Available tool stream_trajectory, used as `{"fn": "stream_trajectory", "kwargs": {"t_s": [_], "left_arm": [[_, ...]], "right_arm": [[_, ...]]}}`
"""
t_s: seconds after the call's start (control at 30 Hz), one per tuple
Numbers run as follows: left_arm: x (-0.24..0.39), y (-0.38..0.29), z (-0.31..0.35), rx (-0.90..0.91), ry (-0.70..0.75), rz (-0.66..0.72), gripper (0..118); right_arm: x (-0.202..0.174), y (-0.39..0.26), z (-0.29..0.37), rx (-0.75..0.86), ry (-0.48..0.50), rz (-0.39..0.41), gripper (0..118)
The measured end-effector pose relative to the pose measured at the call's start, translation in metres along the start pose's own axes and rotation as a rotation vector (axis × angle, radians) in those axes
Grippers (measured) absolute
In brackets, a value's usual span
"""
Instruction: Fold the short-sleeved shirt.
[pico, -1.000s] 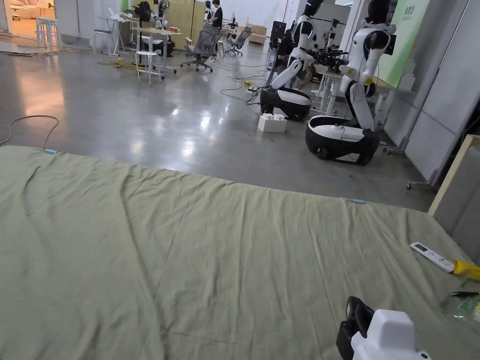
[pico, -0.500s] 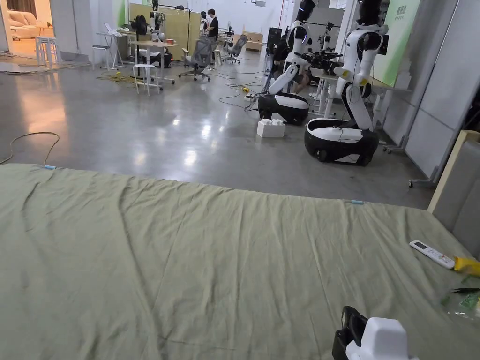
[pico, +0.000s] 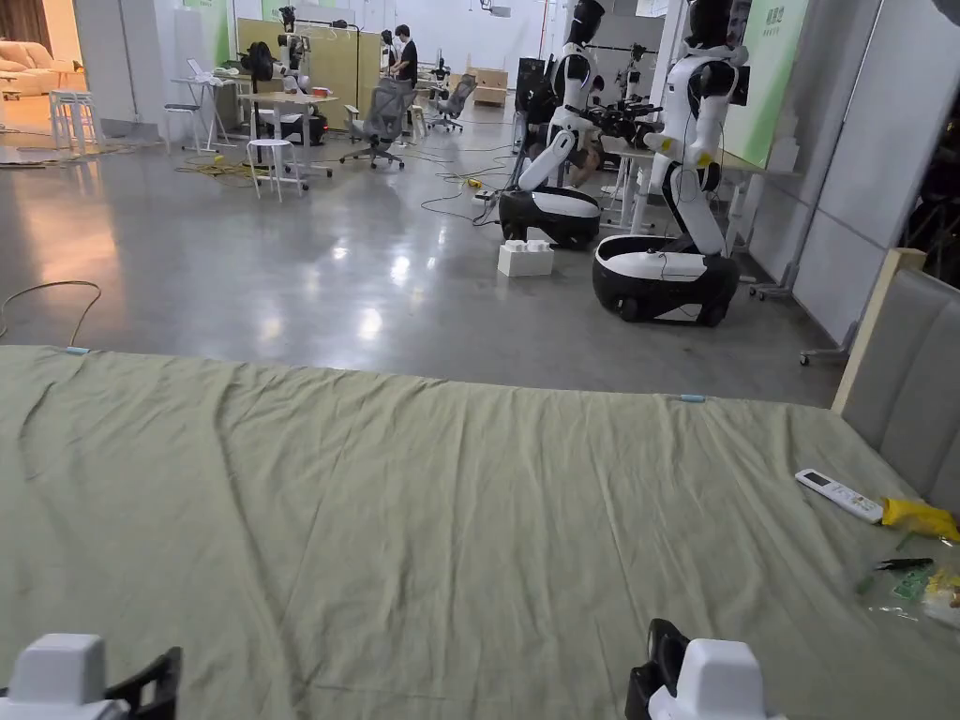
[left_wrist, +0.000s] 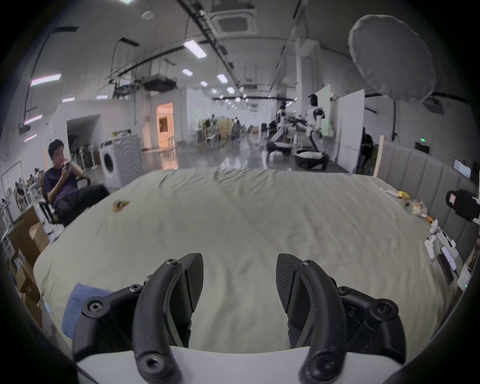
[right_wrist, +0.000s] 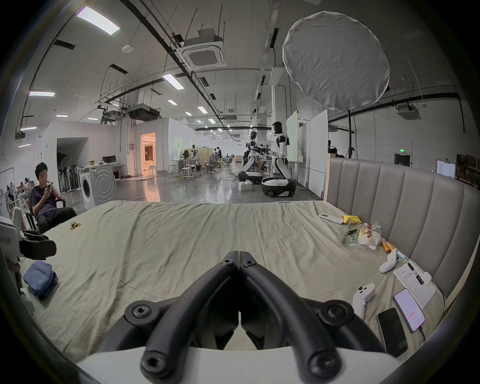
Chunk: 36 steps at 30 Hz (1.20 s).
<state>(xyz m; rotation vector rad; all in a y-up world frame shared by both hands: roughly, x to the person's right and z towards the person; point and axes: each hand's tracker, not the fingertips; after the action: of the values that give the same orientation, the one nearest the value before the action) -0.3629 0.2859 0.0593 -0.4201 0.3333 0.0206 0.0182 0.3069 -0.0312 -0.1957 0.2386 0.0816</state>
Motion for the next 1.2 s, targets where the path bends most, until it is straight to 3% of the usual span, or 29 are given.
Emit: {"fn": "stream_trajectory", "kwargs": {"t_s": [0.2, 0.37, 0.43, 0.47, 0.5, 0.63, 1.2], "left_arm": [[0.085, 0.024, 0.014, 0.117, 0.002, 0.018, 59], [0.076, 0.022, 0.013, 0.168, 0.015, 0.065, 57], [0.073, 0.023, 0.013, 0.194, 0.008, 0.086, 45], [0.071, 0.025, 0.011, 0.191, 0.008, 0.094, 29], [0.074, 0.025, 0.014, 0.181, 0.013, 0.095, 19], [0.069, 0.023, 0.015, 0.179, 0.02, 0.12, 8], [0.066, 0.019, 0.023, 0.241, 0.045, 0.035, 5]], "right_arm": [[-0.002, 0.003, 0.0, 0.025, -0.008, 0.01, 0], [-0.002, 0.005, 0.001, 0.045, -0.017, 0.019, 0], [-0.002, 0.006, 0.001, 0.051, -0.018, 0.028, 0], [-0.001, 0.005, 0.0, 0.052, -0.018, 0.029, 0], [-0.001, 0.004, -0.001, 0.051, -0.019, 0.03, 0], [-0.001, 0.001, -0.002, 0.044, -0.024, 0.019, 0], [-0.011, -0.004, 0.002, 0.048, -0.015, 0.012, 0]]}}
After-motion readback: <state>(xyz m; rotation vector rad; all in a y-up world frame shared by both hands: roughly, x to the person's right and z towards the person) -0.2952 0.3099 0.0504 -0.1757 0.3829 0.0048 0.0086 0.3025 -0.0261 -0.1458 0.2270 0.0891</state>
